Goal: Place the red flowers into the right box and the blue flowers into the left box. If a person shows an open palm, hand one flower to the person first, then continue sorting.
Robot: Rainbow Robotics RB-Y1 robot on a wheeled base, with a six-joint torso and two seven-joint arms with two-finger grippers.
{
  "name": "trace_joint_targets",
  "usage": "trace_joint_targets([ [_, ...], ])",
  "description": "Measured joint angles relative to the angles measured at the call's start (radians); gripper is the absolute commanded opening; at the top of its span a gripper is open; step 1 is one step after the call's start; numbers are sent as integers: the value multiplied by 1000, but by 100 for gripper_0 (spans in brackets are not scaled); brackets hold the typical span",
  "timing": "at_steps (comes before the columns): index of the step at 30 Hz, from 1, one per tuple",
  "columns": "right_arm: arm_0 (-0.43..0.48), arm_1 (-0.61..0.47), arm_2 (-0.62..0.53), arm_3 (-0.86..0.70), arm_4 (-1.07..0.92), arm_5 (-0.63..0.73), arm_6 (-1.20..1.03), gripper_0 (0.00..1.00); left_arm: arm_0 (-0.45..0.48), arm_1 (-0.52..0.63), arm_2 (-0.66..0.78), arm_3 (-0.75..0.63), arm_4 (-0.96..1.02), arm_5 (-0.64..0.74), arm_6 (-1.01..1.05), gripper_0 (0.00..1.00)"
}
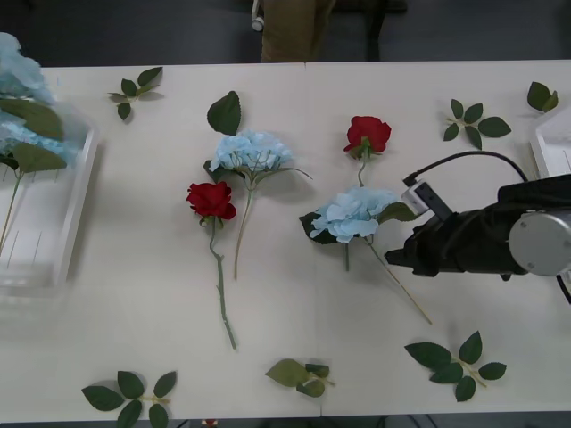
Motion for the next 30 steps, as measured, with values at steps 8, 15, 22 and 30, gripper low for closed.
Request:
trace_joint_targets([
  [8, -5, -1, 190, 0, 169, -157, -181, 80, 59, -5, 94, 0, -254, 15, -4, 0],
  [15, -27, -1, 284, 0, 270, -190, -277, 46, 60, -108, 94, 43, -371, 3, -10, 0],
  [22, -40, -1, 298, 0, 289, -199, -318, 0, 127, -220, 86, 166, -385, -240, -10, 0],
  [30, -41, -1, 299, 0, 305, -201, -318, 0, 170, -294, 28, 281, -405, -442, -10, 0],
])
